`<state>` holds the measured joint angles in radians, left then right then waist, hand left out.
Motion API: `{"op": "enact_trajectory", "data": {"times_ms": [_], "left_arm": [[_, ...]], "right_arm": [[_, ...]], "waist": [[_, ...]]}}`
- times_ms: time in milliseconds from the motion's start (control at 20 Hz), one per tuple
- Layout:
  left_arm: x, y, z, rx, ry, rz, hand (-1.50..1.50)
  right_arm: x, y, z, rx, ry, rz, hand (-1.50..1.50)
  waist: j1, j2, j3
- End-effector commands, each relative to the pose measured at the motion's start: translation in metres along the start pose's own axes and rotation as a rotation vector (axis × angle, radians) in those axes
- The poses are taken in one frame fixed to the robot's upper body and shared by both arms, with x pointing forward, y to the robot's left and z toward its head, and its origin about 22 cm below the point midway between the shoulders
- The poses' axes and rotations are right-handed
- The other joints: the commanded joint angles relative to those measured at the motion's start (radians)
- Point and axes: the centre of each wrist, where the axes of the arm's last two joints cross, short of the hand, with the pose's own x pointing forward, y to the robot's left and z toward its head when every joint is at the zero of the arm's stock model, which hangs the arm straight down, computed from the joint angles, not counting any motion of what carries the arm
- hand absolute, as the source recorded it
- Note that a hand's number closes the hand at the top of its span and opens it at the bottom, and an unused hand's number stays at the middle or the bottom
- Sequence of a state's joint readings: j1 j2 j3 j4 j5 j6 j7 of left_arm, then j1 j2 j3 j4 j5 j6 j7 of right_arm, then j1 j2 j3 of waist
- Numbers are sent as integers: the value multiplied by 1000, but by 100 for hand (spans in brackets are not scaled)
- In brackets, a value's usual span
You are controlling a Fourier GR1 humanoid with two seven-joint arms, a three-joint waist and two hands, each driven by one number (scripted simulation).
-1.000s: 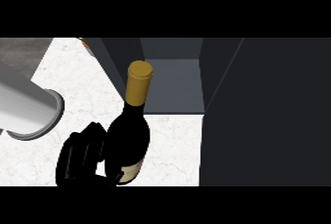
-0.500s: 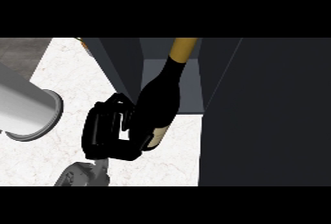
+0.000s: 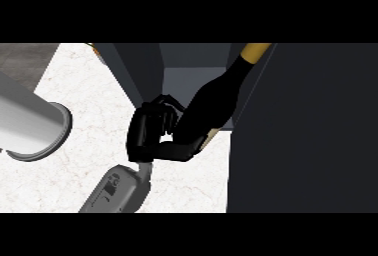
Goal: Pick up the wine, place it into the cabinet and close the cabinet
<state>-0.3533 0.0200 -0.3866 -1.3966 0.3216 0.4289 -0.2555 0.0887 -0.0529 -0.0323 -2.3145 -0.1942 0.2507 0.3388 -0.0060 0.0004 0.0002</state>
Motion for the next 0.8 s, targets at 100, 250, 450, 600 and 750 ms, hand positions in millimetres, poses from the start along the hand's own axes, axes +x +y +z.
{"op": "enact_trajectory", "data": {"times_ms": [100,250,450,600,750], "left_arm": [[-5,-16,-21,19,13,-36,150],[-31,-5,-18,46,45,-35,150],[-51,-18,-2,67,73,-56,150],[-58,6,-11,72,88,-39,150],[-78,-6,14,88,113,-49,150]], "right_arm": [[-5,-17,6,-18,11,-9,-150],[3,1,-4,-1,-8,-2,-150],[-12,-3,10,3,6,-6,-150],[-4,-12,0,-1,-12,-2,-150],[11,-4,2,6,-6,-7,-150]], "waist": [[-2,0,0],[-2,1,-1],[-10,1,0],[-1,1,0],[-8,1,-1]]}}
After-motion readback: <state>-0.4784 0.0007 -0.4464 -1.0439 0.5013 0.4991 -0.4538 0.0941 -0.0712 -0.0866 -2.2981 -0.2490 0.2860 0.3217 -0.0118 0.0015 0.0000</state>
